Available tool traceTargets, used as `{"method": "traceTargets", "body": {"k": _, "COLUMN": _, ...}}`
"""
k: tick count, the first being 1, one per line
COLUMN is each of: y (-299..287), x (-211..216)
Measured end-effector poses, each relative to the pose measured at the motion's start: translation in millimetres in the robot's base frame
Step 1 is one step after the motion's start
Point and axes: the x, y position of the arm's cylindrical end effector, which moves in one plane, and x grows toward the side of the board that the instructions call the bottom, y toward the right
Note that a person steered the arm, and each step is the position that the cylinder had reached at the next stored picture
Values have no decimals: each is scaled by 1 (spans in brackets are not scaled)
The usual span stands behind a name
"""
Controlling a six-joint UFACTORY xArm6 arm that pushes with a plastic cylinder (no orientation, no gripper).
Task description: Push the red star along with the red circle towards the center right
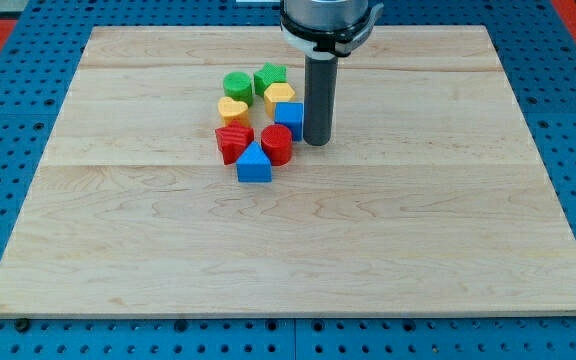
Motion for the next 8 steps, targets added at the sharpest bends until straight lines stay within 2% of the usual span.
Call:
{"method": "traceTargets", "body": {"k": 1, "y": 22, "x": 22}}
{"method": "traceTargets", "body": {"k": 2, "y": 22, "x": 82}}
{"method": "traceTargets", "body": {"k": 3, "y": -47, "x": 102}}
{"method": "traceTargets", "body": {"k": 4, "y": -126, "x": 94}}
{"method": "traceTargets", "body": {"k": 5, "y": -186, "x": 68}}
{"method": "traceTargets", "body": {"k": 6, "y": -194, "x": 20}}
{"method": "traceTargets", "body": {"k": 8, "y": -137, "x": -5}}
